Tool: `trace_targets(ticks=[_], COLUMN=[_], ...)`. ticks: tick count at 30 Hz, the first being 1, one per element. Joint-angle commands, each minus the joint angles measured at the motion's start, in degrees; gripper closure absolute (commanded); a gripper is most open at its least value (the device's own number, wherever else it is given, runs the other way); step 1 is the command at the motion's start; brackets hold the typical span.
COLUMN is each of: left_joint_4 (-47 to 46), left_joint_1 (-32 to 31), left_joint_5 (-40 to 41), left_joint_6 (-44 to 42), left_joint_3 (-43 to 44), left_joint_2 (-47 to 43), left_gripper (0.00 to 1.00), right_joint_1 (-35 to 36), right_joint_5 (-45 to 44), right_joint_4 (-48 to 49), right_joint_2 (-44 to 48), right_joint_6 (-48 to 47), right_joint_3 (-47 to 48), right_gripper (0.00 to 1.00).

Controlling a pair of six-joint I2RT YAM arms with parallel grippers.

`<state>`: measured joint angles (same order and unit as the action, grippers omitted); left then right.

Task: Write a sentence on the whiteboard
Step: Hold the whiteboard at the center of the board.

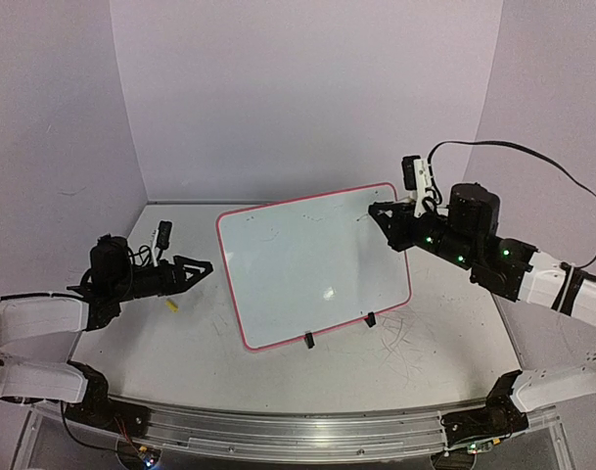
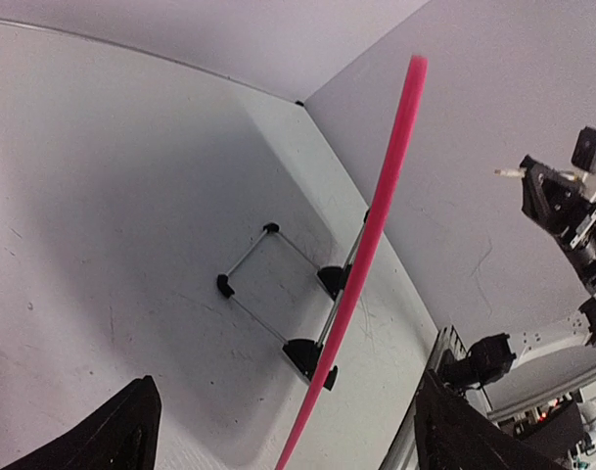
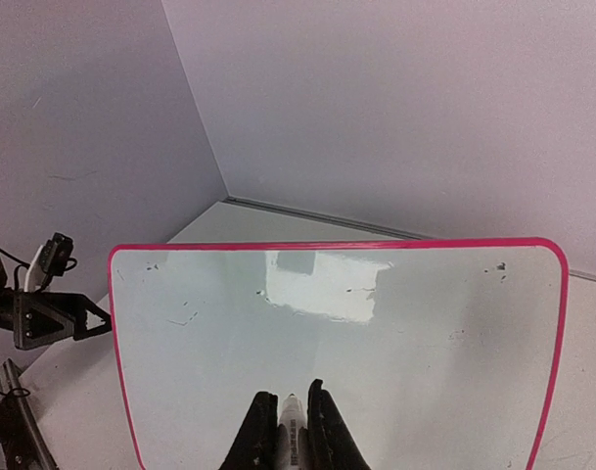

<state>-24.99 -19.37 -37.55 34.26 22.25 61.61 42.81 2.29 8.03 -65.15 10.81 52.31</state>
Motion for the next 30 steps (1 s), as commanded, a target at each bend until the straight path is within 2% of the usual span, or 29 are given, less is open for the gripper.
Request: trace_targets(ticks=[1, 9, 16, 21, 30], left_joint_4=[-5.33, -7.07, -8.19, -10.24, -17.85], left_joint_1=[-2.78, -2.87, -2.87, -2.9, -4.34], left_joint_5=[-2.07, -3.6, -1.75, -3.14, -7.08], left_joint_6=[-3.78, -4.72, -3.48, -2.9, -1.37], left_joint_3=[2.95, 5.79, 4.98, 4.91, 5.99], left_joint_2=[4.61, 10.48, 11.22, 12.32, 17.99], left_gripper=[0.11, 0.18, 0.1, 0.08, 0.23], right_joint_1=[0.17, 0.18, 0.17, 0.17, 0.17], right_joint_5=[5.0, 10.74, 7.55, 9.02, 11.46], right_joint_4=[4.82, 4.45, 6.03, 6.25, 7.53], right_joint_2=[-0.93, -6.7, -6.97, -7.49, -8.72], right_joint_6=[-1.64, -8.54, -9.23, -9.99, -9.9], right_joint_3=[1.96, 7.75, 6.67, 6.93, 6.95], right_gripper=[1.0, 1.0, 1.0, 1.0, 1.0])
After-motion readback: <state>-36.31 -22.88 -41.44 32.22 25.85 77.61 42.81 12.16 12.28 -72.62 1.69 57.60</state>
